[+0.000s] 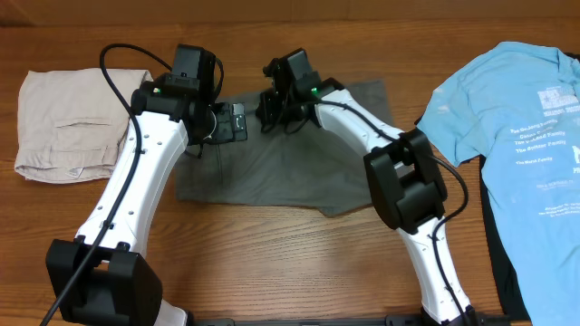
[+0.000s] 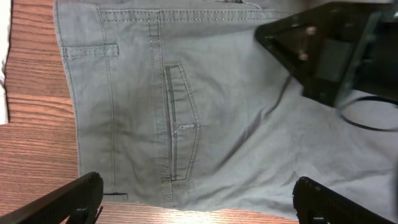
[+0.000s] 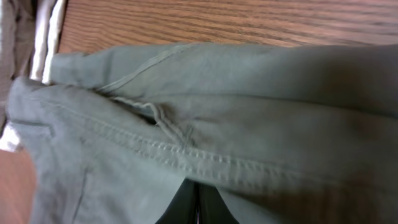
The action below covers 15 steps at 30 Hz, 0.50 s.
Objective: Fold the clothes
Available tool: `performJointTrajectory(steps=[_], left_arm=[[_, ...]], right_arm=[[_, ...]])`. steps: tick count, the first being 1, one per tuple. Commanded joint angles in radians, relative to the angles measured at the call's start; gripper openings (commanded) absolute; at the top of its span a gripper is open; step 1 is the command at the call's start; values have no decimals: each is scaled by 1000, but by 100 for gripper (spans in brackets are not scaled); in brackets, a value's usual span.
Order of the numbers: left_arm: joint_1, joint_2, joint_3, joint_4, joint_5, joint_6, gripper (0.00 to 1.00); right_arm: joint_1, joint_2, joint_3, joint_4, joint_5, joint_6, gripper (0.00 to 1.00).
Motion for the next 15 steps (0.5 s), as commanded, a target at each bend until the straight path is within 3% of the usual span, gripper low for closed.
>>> performJointTrajectory(steps=[1, 9, 12, 15], left_arm=[[1, 6, 2, 4, -14, 5, 100], [1, 6, 2, 4, -14, 5, 100], [1, 6, 2, 4, -13, 5, 100], [1, 6, 2, 4, -14, 5, 100]], right_arm=[[8, 41, 0, 56, 10, 20, 4], [-28, -34, 27, 90, -59, 16, 19], [-73, -118, 29, 25, -68, 16, 24], [-124, -198, 29, -107, -59, 15, 38]])
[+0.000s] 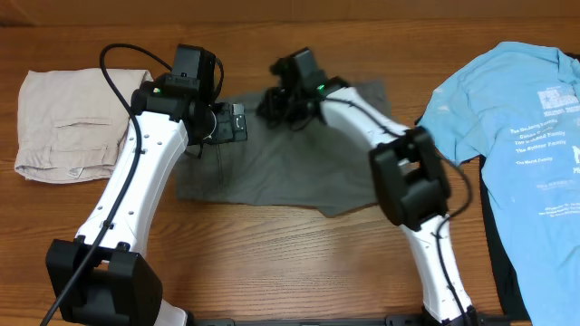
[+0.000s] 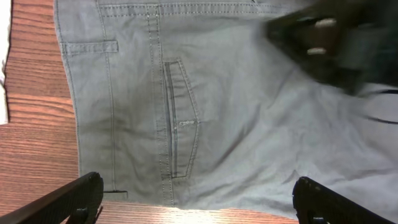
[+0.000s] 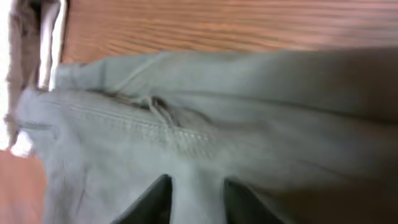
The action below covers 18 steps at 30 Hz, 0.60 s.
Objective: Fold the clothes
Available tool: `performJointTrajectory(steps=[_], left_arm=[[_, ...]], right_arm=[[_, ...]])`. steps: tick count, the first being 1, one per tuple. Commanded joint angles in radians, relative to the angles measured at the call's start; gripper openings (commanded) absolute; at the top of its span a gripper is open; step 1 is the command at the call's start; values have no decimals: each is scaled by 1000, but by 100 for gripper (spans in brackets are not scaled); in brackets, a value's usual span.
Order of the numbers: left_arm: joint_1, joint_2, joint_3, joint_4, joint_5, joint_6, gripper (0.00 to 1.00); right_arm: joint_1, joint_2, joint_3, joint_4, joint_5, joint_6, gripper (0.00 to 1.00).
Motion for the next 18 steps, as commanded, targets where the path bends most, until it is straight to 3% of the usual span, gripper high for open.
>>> performJointTrajectory(steps=[1, 3, 7, 10, 13, 18], left_arm=[[1, 6, 2, 5, -14, 5, 100], [1, 6, 2, 5, -14, 5, 100], [1, 6, 2, 5, -14, 5, 100], [1, 6, 2, 5, -14, 5, 100], [1, 6, 2, 5, -14, 5, 100], [1, 6, 2, 5, -14, 5, 100]], right_arm=[[-87, -194, 28, -105, -5, -11, 39], [-130, -234, 28, -225, -3, -48, 45], [-234, -267, 28, -457, 107, -116, 82], [-304, -267, 26, -578, 260, -116, 100], [-358, -267, 26, -649, 365, -116, 100], [-429, -267, 26, -663, 376, -115, 100]])
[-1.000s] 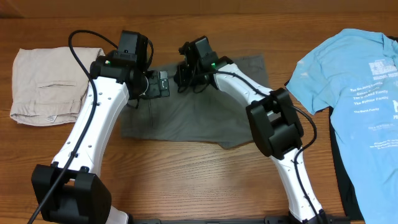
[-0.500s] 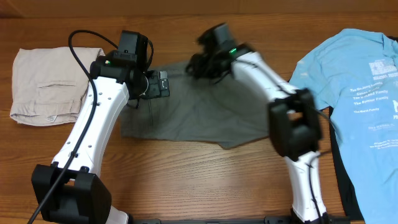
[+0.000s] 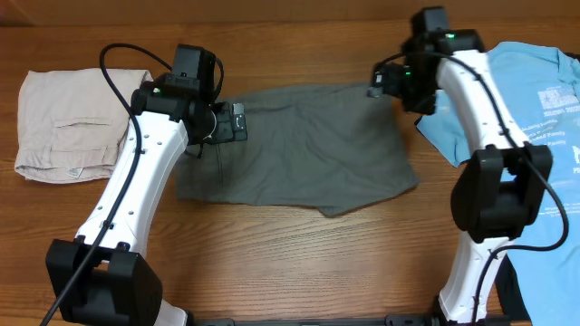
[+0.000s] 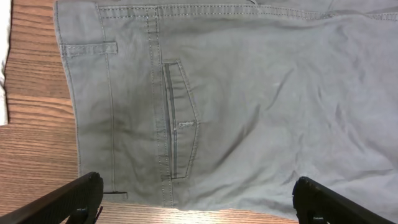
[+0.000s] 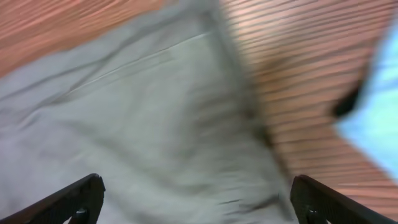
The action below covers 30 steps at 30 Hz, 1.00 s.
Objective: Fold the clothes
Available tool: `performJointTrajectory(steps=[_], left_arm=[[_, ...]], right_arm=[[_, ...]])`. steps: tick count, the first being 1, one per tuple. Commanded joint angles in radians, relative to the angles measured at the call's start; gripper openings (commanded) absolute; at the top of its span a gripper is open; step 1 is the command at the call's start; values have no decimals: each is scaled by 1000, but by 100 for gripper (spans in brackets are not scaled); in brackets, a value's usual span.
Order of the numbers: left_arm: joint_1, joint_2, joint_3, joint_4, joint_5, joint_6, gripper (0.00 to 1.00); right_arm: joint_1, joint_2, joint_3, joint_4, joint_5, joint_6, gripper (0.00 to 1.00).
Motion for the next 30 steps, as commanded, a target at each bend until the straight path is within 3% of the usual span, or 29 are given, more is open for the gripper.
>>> performJointTrajectory(steps=[1, 11, 15, 20, 25, 30], left_arm=[[1, 6, 2, 1, -14, 5, 100], [1, 6, 2, 1, -14, 5, 100], [1, 6, 2, 128, -13, -3, 100], [1, 6, 2, 174, -20, 2, 100], [12, 6, 2, 129, -119, 77, 100], [106, 21, 2, 98, -56, 111, 100]], right_arm=[[-35, 0, 2, 2, 63, -11, 100], [-59, 0, 2, 3, 63, -11, 100], [-58, 0, 2, 3, 63, -11, 100], [-58, 0, 2, 3, 63, -11, 100], [-58, 0, 2, 3, 63, -11, 100], [-58, 0, 2, 3, 63, -11, 100]])
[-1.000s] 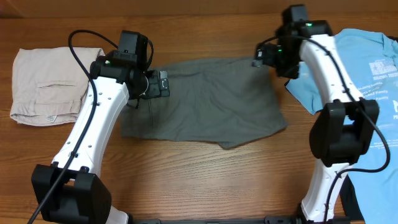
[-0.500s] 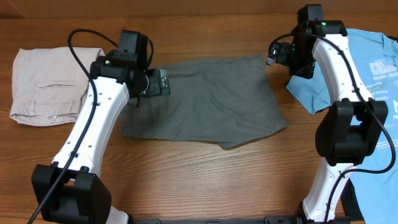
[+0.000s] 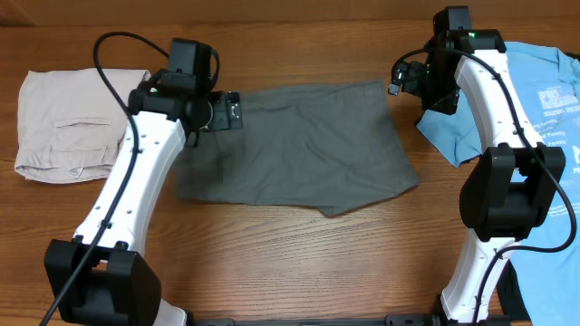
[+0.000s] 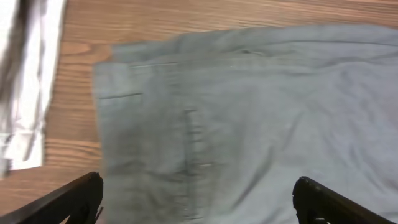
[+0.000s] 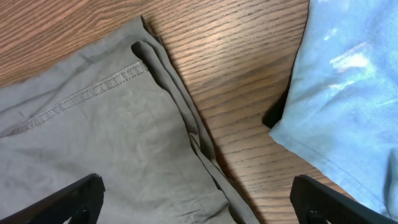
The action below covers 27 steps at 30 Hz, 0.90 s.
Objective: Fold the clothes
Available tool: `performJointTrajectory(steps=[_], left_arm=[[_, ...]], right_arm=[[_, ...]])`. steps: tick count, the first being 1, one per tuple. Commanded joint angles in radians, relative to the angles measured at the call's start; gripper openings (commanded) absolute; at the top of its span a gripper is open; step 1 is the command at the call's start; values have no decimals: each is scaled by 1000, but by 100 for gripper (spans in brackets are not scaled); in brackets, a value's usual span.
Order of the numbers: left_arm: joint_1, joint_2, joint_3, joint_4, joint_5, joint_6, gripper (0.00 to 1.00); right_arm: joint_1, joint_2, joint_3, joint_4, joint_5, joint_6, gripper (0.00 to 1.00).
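Observation:
Grey-green shorts [image 3: 299, 145] lie spread flat in the middle of the table, waistband at the left. My left gripper [image 3: 228, 110] hovers open over the waistband's upper left corner; the left wrist view shows the shorts [image 4: 249, 112] below its wide-apart fingers [image 4: 68, 202], nothing held. My right gripper [image 3: 406, 83] is open above the shorts' upper right hem corner [image 5: 146, 53], its fingers [image 5: 336, 199] far apart and empty.
A folded beige garment [image 3: 68, 122] lies at the far left. A light blue T-shirt [image 3: 512, 118] lies at the right, over something dark; its edge [image 5: 336, 93] is close beside the shorts' hem. Bare wood lies in front of the shorts.
My left gripper has shifted toward the far edge of the waistband, still open. My right gripper has moved a little further right, to the hem corner, still open.
At first my right gripper was shut on a fold of the shorts near the waistband, beside my open left gripper. Then it was opening there. By a second ago it stood open at the right hem and the shorts lay spread flat, as now.

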Motion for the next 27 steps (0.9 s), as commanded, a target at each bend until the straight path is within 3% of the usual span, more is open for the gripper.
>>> performJointTrajectory(steps=[1, 5, 17, 27], left_arm=[[86, 29, 3, -24, 40, 47, 100], [157, 97, 2, -58, 192, 65, 100], [178, 378, 2, -58, 188, 64, 100], [184, 414, 2, -29, 154, 156, 100]], right_arm=[[3, 0, 2, 4, 10, -7, 100], [3, 0, 2, 4, 10, -7, 100], [3, 0, 2, 4, 10, -7, 100], [3, 0, 2, 4, 10, -7, 100]])
